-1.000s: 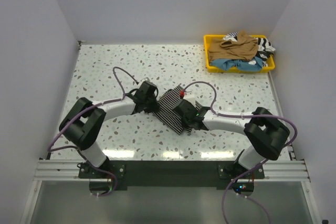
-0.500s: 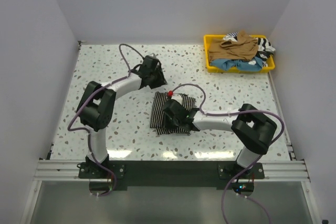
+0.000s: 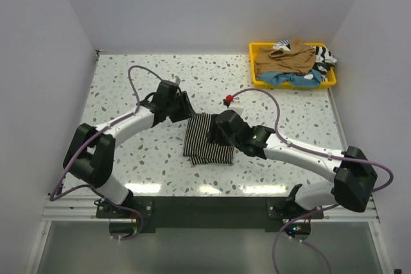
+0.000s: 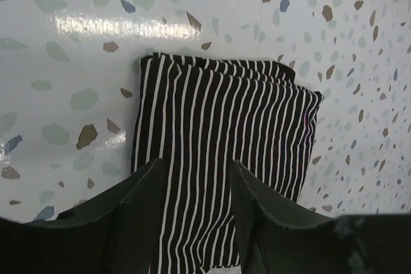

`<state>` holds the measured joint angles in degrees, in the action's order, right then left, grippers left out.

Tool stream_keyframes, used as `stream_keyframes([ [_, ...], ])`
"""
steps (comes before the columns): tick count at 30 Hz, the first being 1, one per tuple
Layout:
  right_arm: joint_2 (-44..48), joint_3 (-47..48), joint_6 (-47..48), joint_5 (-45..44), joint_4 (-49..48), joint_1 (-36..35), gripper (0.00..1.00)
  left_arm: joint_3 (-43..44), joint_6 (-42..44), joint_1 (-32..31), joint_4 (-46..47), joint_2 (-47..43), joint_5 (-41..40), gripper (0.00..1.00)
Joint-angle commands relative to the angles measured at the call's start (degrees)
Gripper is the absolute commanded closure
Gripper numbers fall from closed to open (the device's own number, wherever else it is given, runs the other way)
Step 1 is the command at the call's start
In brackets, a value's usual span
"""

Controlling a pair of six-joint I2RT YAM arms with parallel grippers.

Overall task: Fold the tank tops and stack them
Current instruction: Fold the tank top

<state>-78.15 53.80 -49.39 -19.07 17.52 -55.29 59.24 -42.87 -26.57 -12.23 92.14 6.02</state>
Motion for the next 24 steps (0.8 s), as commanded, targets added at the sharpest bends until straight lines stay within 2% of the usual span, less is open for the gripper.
stream_keyframes([
  [1, -1.73, -0.27, 2.89, -3.44, 6.39, 4.39, 0.44, -2.64, -0.46, -0.5, 1.87, -5.82, 2.24, 0.49],
  [6, -7.0, 0.6, 6.58, -3.34, 6.48, 9.13, 0.31, -4.92, -0.63, -0.68, 0.1, -12.66, 2.24, 0.48],
  [9, -11.66, 2.0, 9.13, -4.13, 6.12, 10.2, 0.28, -5.1, -0.28, -1.12, -1.21, -16.1, 1.8, 0.47],
  [16, -16.77, 4.82, 9.92, -2.46, 4.54, 10.2, 0.28, -8.08, -1.86, -1.56, -5.25, -17.69, -2.57, 0.45],
  [19, -18.79, 5.26, 10.36, -1.76, 3.32, 10.2, 0.3, -10.63, -4.06, -1.73, -6.23, -17.96, -7.31, 0.38],
  [21, -19.32, 5.35, 10.19, -1.32, 2.79, 10.2, 0.3, -12.31, -3.63, -1.82, -5.35, -16.65, -9.0, 0.34],
  [24, -19.59, 5.09, 10.01, -0.97, 2.35, 10.11, 0.31, -10.99, 0.15, -1.91, -5.88, -11.47, -8.83, 0.35],
])
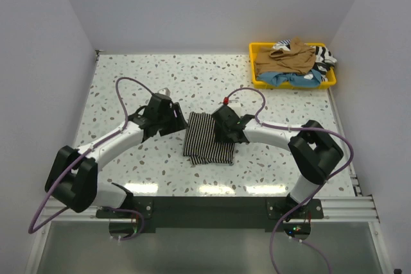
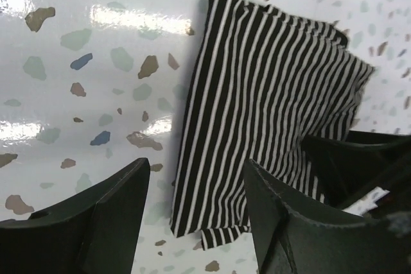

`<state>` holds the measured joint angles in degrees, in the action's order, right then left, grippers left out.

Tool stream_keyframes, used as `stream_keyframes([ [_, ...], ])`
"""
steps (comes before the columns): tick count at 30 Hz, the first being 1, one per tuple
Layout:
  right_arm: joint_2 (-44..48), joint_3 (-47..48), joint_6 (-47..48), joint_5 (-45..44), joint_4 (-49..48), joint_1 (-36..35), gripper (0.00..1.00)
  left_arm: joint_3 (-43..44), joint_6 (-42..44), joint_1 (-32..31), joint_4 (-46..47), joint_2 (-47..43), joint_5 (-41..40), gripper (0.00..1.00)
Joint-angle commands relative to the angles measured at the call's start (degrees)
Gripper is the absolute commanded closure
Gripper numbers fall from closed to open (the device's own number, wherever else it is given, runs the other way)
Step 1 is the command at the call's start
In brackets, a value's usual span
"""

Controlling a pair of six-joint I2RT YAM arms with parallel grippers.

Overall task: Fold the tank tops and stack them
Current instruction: Fold the tank top, then neatly place the folded tank top to the corner

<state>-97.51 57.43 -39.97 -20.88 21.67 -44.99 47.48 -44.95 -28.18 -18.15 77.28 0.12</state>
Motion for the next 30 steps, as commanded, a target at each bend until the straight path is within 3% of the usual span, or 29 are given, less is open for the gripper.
stream_keyframes([
  [1, 0.3, 1.37, 0.5, 0.67, -1.89, -0.18, 0.31, 0.77, 3.28, -0.29, 0.92, 4.37, -2.32, 0.35],
  [5, 2.5, 0.58, 0.15, 0.32, -1.28, -0.18, 0.29, 0.5, 8.9, -0.29, 6.71, 8.93, 3.03, 0.37],
  [16, 15.42, -2.5, 1.55, 0.32, 0.03, -0.18, 0.22, 7.62, 15.59, -2.84, 4.8, 19.84, 5.6, 0.43],
  [19, 18.14, -1.97, 2.69, -0.91, 1.0, -0.1, 0.21, 8.15, 15.33, -3.54, 3.22, 21.42, 4.28, 0.53],
  [26, 19.73, -1.27, 5.51, -1.97, 0.21, 0.08, 0.2, 8.41, 12.62, -5.21, -5.47, 21.52, -4.24, 0.97],
  [30, 17.28, -1.61, 6.21, 0.05, -1.89, 0.17, 0.2, 6.75, 8.57, -4.78, -14.96, 18.53, -14.94, 1.0],
])
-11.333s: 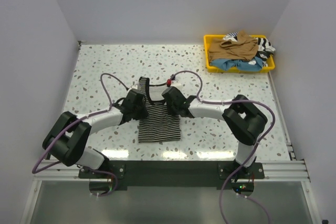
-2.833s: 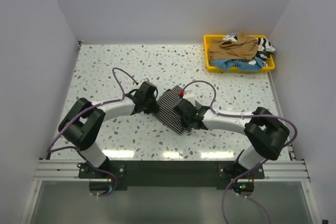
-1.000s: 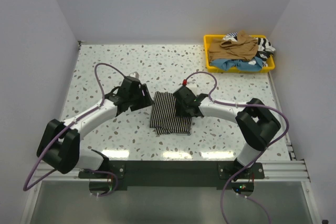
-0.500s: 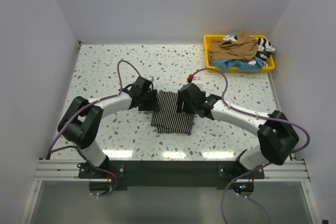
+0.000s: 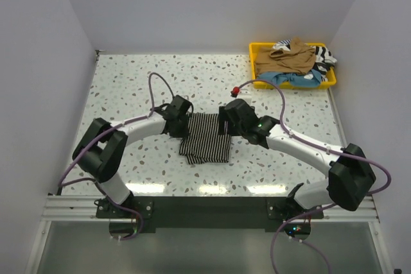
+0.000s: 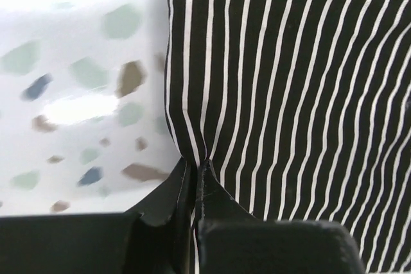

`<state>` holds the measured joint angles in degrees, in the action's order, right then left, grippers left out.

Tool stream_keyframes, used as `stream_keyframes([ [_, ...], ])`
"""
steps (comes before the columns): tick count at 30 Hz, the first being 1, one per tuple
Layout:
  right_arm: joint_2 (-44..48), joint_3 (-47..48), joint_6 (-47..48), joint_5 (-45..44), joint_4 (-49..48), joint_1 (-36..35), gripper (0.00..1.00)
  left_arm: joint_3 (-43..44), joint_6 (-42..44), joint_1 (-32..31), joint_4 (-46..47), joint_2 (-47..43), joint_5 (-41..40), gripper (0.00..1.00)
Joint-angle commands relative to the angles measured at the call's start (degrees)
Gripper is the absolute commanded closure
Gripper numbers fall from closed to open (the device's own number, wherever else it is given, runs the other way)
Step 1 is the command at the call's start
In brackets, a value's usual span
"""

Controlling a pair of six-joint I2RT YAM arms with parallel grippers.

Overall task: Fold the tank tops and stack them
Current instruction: Neatly place the folded tank top to the corner

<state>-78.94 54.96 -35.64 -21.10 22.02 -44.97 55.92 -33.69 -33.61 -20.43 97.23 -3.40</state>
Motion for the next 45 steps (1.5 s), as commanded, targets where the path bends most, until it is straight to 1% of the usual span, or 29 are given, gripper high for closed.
stream_keyframes([
  [1, -2.53, 0.68, 1.54, 1.93, -3.81, 0.15, 0.2, -3.26, -3.56, 1.6, -13.67, -3.08, -12.41, 1.0],
  [4, -4.29, 0.15, 1.1, 3.96, -6.72, 0.15, 0.21, -7.38, -7.08, 5.03, -16.57, -6.95, -15.14, 1.0],
  [6, -5.7, -0.29, 0.92, 5.63, -8.3, 0.15, 0.22, -10.12, -10.16, 7.58, -17.63, -9.41, -14.89, 1.0],
  [7, -6.14, -0.38, 0.92, 5.98, -8.57, 0.15, 0.22, -13.44, -12.51, 10.2, -17.63, -12.56, -14.53, 1.0],
  [9, -7.19, -0.64, 0.83, 6.86, -9.53, 0.15, 0.22, -16.79, -14.72, 14.07, -17.02, -16.18, -13.83, 1.0],
  [11, -7.72, -1.17, 0.66, 8.17, -10.24, -0.03, 0.22, -20.75, -17.71, 16.54, -17.02, -20.75, -13.57, 0.98],
  [12, -7.9, -1.26, 0.66, 8.53, -10.94, -0.03, 0.23, -21.81, -18.68, 19.6, -17.1, -22.16, -13.04, 0.96],
  [13, -8.16, -1.26, 0.57, 8.71, -11.03, -0.12, 0.23, -24.17, -20.0, 21.2, -16.93, -24.61, -12.51, 0.94],
  [14, -8.42, -1.17, 0.66, 9.15, -11.21, -0.12, 0.23, -25.24, -20.44, 23.13, -16.41, -25.85, -12.07, 0.93],
  [15, -8.77, -1.17, 0.57, 9.67, -11.38, -0.2, 0.23, -26.29, -20.8, 26.37, -16.14, -26.82, -11.55, 0.93],
  [16, -8.95, -1.0, 0.57, 9.68, -11.47, -0.55, 0.23, -27.61, -21.76, 27.7, -15.7, -28.31, -11.37, 0.92],
  [17, -8.95, -1.26, 0.66, 9.68, -11.74, -0.73, 0.23, -28.06, -22.64, 29.11, -15.52, -28.67, -11.19, 0.92],
  [18, -9.22, -1.35, 0.57, 9.94, -12.09, -0.82, 0.23, -28.67, -23.25, 32.34, -15.09, -28.94, -10.06, 0.92],
  [19, -9.39, -1.43, 0.57, 10.2, -12.26, -0.91, 0.23, -30.42, -23.78, 33.59, -14.04, -29.29, -8.83, 0.92],
  [20, -9.48, -1.52, 0.57, 10.38, -12.26, -1.08, 0.24, -31.04, -24.05, 36.13, -12.29, -29.2, -7.69, 0.93],
  [21, -9.57, -1.52, 0.57, 10.29, -12.35, -1.17, 0.24, -31.48, -24.31, 39.46, -11.66, -29.03, -6.89, 0.94],
  [23, -9.74, -1.87, 0.66, 10.55, -12.62, -1.35, 0.24, -31.14, -25.02, 42.03, -11.05, -28.59, -6.71, 0.94],
  [24, -9.75, -2.05, 0.74, 10.64, -12.79, -1.35, 0.23, -31.31, -24.93, 45.09, -10.69, -28.33, -6.36, 0.96],
  [26, -9.66, -2.14, 0.83, 10.73, -12.79, -1.44, 0.24, -31.31, -24.58, 48.62, -9.81, -27.01, -5.57, 0.98],
  [27, -9.74, -2.05, 0.83, 10.82, -12.79, -1.35, 0.24, -31.22, -24.23, 51.77, -9.55, -26.57, -5.48, 0.99],
  [29, -9.48, -2.4, 0.83, 10.82, -12.88, -1.35, 0.24, -30.96, -23.88, 56.25, -9.37, -25.43, -5.22, 1.0],
  [32, -9.13, -2.58, 0.92, 10.82, -12.97, -1.43, 0.24, -30.52, -23.61, 60.49, -9.63, -24.9, -5.13, 1.0],
  [35, -8.87, -2.93, 0.92, 10.73, -13.06, -1.44, 0.24, -29.29, -22.56, 66.8, -10.59, -24.55, -4.69, 1.0],
  [37, -8.78, -3.02, 0.92, 10.64, -13.23, -1.44, 0.24, -27.89, -22.3, 68.93, -12.09, -24.89, -6.09, 1.0],
  [38, -8.78, -3.02, 0.83, 10.82, -13.14, -1.44, 0.24, -27.36, -22.03, 71.46, -13.57, -25.07, -7.57, 1.0],
  [40, -8.6, -3.1, 0.92, 10.73, -13.06, -1.35, 0.24, -26.13, -20.37, 74.11, -14.46, -25.86, -8.81, 1.0],
  [41, -8.43, -3.28, 0.92, 10.73, -13.14, -1.43, 0.24, -25.69, -19.75, 77.08, -15.25, -25.95, -9.25, 1.0],
  [44, -8.34, -3.54, 0.75, 10.64, -13.32, -1.43, 0.24, -24.55, -17.11, 80.88, -16.05, -25.34, -9.69, 1.0],
  [45, -8.34, -3.46, 0.75, 10.82, -13.41, -1.44, 0.24, -24.28, -16.85, 81.15, -16.14, -25.34, -9.96, 1.0],
])
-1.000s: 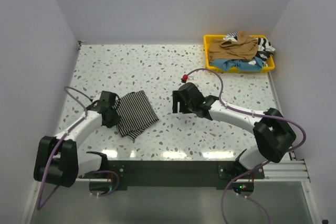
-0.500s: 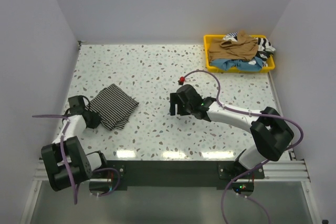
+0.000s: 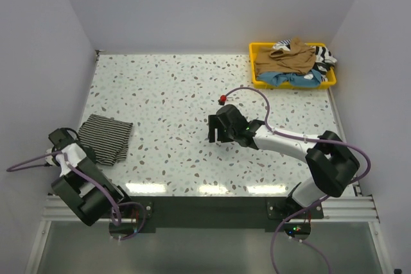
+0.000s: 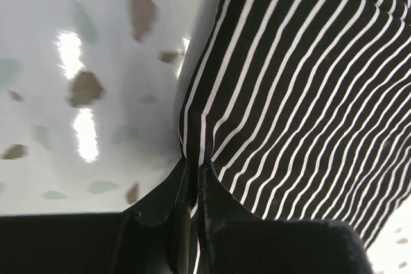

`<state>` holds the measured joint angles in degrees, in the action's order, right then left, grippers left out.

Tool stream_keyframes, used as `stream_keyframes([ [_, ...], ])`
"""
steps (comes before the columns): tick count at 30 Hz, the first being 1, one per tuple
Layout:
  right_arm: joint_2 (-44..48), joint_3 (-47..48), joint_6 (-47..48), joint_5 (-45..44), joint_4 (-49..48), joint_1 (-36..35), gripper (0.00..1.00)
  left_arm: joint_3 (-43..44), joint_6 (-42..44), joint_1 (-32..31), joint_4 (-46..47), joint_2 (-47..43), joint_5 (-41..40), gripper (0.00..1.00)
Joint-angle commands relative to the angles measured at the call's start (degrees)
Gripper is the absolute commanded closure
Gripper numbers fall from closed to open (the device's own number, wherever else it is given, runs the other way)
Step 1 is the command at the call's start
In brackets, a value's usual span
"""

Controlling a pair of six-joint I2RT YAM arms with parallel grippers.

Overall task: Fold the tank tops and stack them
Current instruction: Neatly place the folded tank top to the corner

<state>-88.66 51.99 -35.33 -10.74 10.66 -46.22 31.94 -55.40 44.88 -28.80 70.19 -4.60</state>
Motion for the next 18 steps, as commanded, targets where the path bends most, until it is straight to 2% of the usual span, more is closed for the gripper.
stream_keyframes([
  [1, 1.39, -0.57, 0.44, 0.63, -2.22, -0.1, 0.24, -0.13, 4.34, 2.84, -8.9, 1.61, -9.11, 1.0],
  [8, 2.0, -0.75, 0.44, 0.46, -2.04, -0.19, 0.24, 0.49, -0.94, 2.75, -12.51, -3.65, -10.87, 1.0],
  [11, 2.18, -0.92, 0.44, 0.46, -2.04, -0.19, 0.24, 1.89, -0.86, 2.84, -13.83, -4.36, -10.52, 0.92],
  [12, 2.27, -0.92, 0.35, 0.46, -2.04, -0.19, 0.24, 2.85, -0.68, 2.75, -14.18, -4.19, -10.26, 0.81],
  [14, 2.44, -1.01, 0.35, 0.46, -2.04, -0.19, 0.24, 3.74, -0.5, 2.84, -15.23, -4.1, -9.21, 0.66],
  [15, 2.53, -0.92, 0.35, 0.37, -2.04, -0.19, 0.24, 4.35, -0.59, 2.84, -15.67, -4.53, -8.94, 0.51],
  [16, 2.62, -0.92, 0.35, 0.37, -1.95, -0.19, 0.24, 4.62, -0.33, 2.75, -15.94, -4.8, -8.59, 0.42],
  [18, 2.97, -0.92, 0.35, 0.2, -1.78, -0.19, 0.24, 5.93, -0.24, 2.84, -16.55, -5.85, -8.23, 0.27],
])
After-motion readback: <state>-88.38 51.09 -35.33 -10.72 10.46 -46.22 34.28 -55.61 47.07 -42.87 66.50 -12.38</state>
